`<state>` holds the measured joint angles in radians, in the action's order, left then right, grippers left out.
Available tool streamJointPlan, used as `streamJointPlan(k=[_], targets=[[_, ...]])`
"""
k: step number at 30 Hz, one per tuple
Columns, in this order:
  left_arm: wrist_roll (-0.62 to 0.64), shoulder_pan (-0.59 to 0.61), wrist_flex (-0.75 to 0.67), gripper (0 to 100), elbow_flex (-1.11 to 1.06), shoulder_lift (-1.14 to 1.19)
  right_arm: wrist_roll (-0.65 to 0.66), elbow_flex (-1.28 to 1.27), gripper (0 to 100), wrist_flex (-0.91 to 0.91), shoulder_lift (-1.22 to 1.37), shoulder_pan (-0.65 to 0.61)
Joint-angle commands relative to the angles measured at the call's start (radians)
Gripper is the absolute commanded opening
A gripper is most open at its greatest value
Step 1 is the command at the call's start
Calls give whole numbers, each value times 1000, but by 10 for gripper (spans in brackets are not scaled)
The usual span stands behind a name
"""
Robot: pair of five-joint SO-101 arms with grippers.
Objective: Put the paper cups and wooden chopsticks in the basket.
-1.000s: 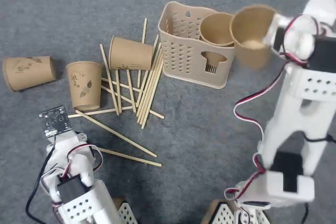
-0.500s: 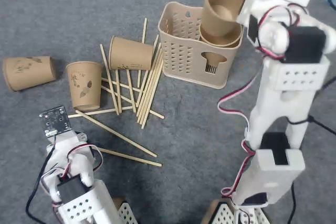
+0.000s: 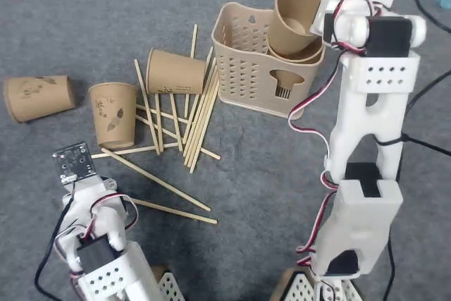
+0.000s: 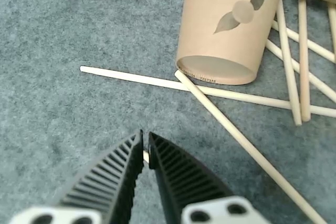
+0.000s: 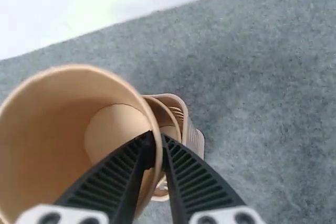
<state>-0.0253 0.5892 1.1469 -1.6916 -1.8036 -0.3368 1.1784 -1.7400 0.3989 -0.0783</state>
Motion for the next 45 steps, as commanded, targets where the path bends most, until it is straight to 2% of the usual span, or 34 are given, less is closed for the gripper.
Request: streamJointPlan(k=[1, 11, 17, 24, 27, 33, 40, 45], targets=[[-9, 8, -5, 13, 33, -20, 25, 43, 6, 15, -1, 22], [-9, 8, -5, 13, 33, -20, 25, 41, 6, 18, -38, 38], [-9, 8, -5, 13, 33, -20, 51, 40, 17, 18, 28, 13], [-9, 8, -5, 13, 33, -20, 63, 46, 255, 16, 22, -21], [-9, 8, -5, 13, 33, -20, 61, 46, 293, 15, -42, -21], [-9, 8, -5, 13, 33, -20, 63, 44, 208, -36, -171, -30], [-9, 8, -5, 13, 33, -20, 63, -43, 0, -59, -255, -122], [-9, 8, -5, 13, 33, -20, 66, -245, 9, -58, -417, -150]])
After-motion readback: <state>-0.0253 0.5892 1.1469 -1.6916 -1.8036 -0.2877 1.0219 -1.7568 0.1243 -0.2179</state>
